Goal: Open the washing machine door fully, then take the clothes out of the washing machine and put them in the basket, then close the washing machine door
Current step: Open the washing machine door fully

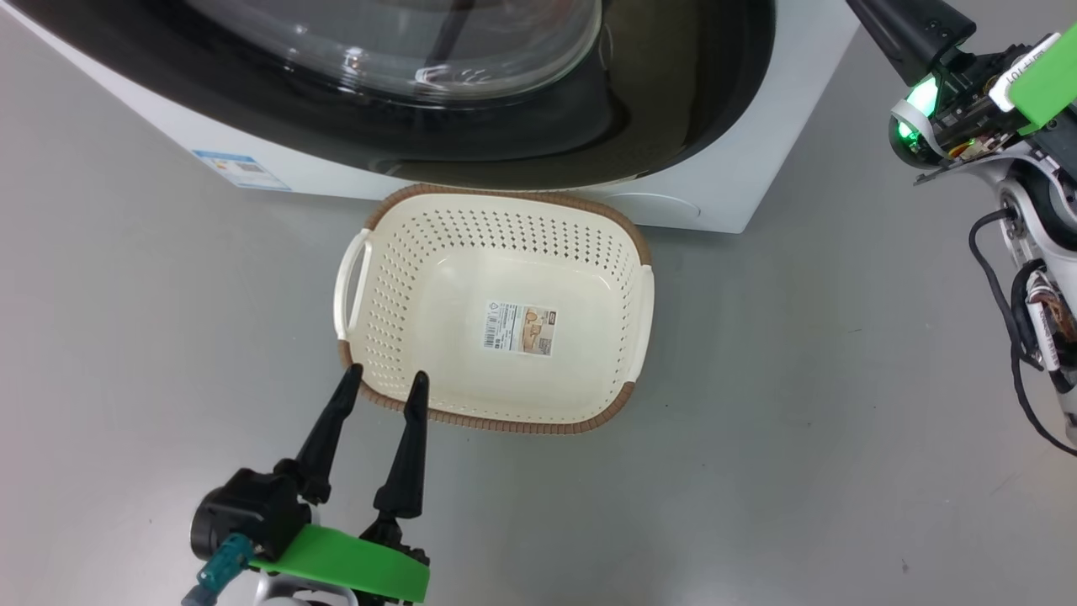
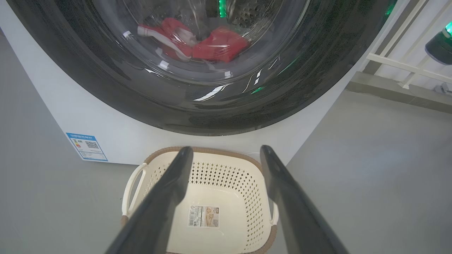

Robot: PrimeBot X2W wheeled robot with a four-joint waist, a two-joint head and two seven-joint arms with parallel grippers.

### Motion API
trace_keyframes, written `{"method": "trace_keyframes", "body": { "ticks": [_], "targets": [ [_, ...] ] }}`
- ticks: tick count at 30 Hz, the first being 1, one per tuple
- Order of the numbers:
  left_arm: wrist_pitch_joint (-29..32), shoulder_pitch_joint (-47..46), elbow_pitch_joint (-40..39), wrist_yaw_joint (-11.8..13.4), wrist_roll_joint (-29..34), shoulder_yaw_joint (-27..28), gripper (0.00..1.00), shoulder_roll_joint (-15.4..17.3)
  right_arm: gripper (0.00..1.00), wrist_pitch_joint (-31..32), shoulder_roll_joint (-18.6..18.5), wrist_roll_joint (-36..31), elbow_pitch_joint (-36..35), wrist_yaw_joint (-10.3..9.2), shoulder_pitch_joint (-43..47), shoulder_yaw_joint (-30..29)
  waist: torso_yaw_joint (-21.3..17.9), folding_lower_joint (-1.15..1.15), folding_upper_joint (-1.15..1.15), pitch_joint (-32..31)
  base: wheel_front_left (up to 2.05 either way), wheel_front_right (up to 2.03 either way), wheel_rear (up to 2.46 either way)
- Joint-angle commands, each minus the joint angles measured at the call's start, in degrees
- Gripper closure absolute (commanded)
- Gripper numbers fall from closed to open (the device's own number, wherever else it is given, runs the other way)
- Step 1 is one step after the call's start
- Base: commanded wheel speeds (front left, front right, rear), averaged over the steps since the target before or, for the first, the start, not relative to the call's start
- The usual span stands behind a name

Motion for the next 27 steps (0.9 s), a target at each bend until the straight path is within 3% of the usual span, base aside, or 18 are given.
{"method": "trace_keyframes", "body": {
  "ticks": [1, 8, 27],
  "targets": [
    [-0.7, -1.0, -1.0, 0.2, -0.6, 1.2, 0.00, 0.7, 1.00, 2.8, 0.5, 0.2, 0.1, -0.04, -1.5, -0.1, 0.6, 0.00, 0.00, 0.5, 0.00, 0.00, 0.00],
    [-0.7, -1.3, -1.0, 0.1, -1.3, 0.0, 0.00, 0.7, 1.00, 7.6, 1.4, -1.1, 3.4, -0.04, -4.0, -1.3, 1.5, 0.00, 0.00, 1.4, 0.00, 0.00, 0.00],
    [-0.7, -1.6, -1.2, 0.5, -2.6, -1.6, 0.00, 0.7, 1.00, 11.4, 4.3, -6.4, 6.5, -0.04, -6.7, -3.6, 3.3, 0.00, 0.00, 2.0, 0.00, 0.00, 0.00]
  ]
}}
